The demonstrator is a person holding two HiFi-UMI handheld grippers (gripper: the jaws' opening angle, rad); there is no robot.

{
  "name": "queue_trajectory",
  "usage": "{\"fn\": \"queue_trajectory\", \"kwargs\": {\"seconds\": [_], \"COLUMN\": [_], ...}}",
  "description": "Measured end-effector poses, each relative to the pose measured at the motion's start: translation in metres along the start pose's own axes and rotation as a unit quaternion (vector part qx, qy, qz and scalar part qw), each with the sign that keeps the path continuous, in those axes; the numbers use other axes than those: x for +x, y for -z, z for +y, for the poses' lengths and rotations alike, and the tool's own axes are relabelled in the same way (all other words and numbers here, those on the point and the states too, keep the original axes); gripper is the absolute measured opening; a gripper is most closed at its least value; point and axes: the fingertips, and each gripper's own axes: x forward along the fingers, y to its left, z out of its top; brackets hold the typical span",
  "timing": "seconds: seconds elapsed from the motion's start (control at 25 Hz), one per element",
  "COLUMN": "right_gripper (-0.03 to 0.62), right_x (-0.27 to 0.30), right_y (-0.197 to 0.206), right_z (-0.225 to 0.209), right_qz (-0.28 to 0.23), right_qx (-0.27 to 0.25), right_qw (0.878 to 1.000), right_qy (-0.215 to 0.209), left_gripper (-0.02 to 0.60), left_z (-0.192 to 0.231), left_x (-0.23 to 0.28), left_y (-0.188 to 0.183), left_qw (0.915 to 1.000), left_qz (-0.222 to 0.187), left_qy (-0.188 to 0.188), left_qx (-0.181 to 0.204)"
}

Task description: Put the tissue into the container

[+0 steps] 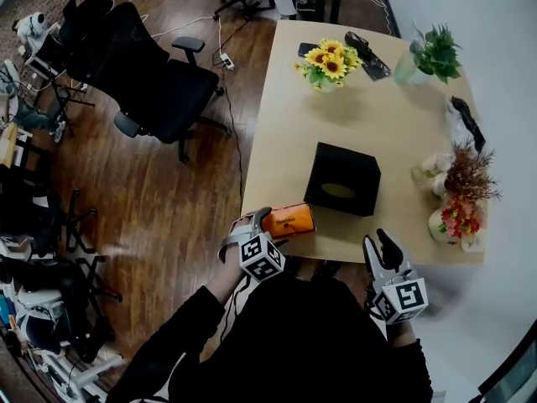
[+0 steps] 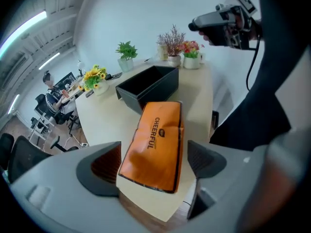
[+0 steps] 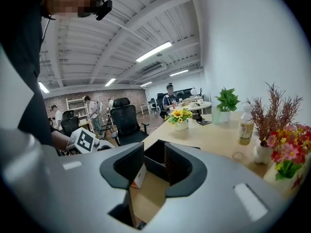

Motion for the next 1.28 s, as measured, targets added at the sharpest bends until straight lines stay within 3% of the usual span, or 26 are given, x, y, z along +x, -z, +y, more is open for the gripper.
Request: {"fn": "queue_trajectory", "kwargs": {"seconds": [0.2,0.32,0.52,0.68,0.92,1.28], "right_gripper": [0.124,0.118,0.104,0.097,0.092,0.089], "right_x": [0.002,0.003,0.003,0.004,0.014,0.023], "right_y": [-0.005,-0.003,0.007,0.017,0.014,0.003], "right_z": [-0.018,-0.028,-0.036,-0.04,-0.04,-0.031], "right_qz": [-0.009,-0.005,0.009,0.022,0.021,0.011], "right_qx": [0.009,0.013,0.018,0.021,0.03,0.027], "right_qw": [1.0,1.0,1.0,0.999,0.999,0.998], "right_qy": [-0.012,-0.015,-0.018,-0.022,-0.039,-0.047], "left_gripper": [0.414,0.411,0.358,0.333,0.331,0.333], "left_z": [-0.003,-0.002,-0.001,-0.001,0.005,0.026], "left_x": [0.018,0.022,0.021,0.011,-0.023,-0.075], "left_y": [0.022,0.028,0.027,0.027,0.017,-0.043], "left_qw": [0.9958,0.9915,0.9928,0.9951,0.9981,0.9954], "left_qz": [0.078,0.097,0.075,0.063,0.038,-0.019], "left_qy": [-0.007,-0.024,-0.01,0.007,-0.005,-0.048], "left_qx": [0.047,0.083,0.093,0.075,0.048,0.081]}}
